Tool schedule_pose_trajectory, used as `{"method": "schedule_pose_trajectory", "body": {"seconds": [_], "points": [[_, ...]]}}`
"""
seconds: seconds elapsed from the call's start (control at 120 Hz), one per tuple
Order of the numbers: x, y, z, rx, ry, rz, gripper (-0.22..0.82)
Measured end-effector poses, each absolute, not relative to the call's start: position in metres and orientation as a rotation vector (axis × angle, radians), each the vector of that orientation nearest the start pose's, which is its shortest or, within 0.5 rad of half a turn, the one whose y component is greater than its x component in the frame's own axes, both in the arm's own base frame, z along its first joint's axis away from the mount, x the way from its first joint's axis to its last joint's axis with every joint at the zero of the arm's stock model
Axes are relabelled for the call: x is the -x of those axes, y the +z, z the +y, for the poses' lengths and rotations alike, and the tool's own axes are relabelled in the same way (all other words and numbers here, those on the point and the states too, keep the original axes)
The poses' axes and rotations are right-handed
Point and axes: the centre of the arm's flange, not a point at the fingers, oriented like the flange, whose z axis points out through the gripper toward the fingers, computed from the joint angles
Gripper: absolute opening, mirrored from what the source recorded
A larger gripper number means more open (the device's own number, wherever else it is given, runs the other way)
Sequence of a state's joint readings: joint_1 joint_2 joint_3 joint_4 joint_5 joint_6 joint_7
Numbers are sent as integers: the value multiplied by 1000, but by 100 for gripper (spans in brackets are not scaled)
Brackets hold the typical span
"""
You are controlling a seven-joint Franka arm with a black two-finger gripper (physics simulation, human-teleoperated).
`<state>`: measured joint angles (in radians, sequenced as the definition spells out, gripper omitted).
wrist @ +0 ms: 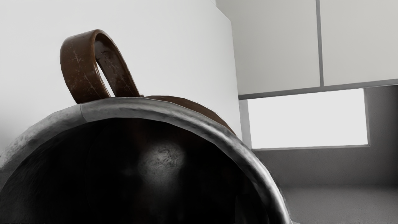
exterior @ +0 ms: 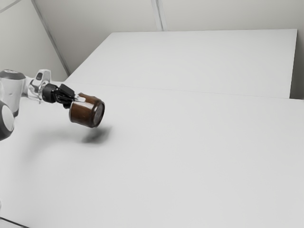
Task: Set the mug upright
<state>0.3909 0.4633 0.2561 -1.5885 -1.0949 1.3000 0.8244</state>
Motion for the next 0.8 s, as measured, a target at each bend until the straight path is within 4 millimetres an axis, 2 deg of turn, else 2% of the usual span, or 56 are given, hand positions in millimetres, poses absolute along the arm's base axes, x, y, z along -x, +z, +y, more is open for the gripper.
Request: {"method": "schedule_pose_trajectory", "body": {"seconds": [0.05, 0.125, 0.258, 0.308, 0.408, 0.517, 0.692, 0.8], "points": [[-572, 419, 244, -2043, 174, -102, -15], [-573, 447, 222, -2192, 128, -189, -16], [-575, 487, 183, -2481, 40, -348, -16], [-574, 494, 167, -2585, -2, -402, -16], [-568, 488, 137, -2771, -79, -483, -16], [-560, 466, 117, -2922, -130, -527, -16], [-543, 421, 91, -3034, -108, -509, -16], [-539, 409, 78, -3070, -61, -482, -16]]}}
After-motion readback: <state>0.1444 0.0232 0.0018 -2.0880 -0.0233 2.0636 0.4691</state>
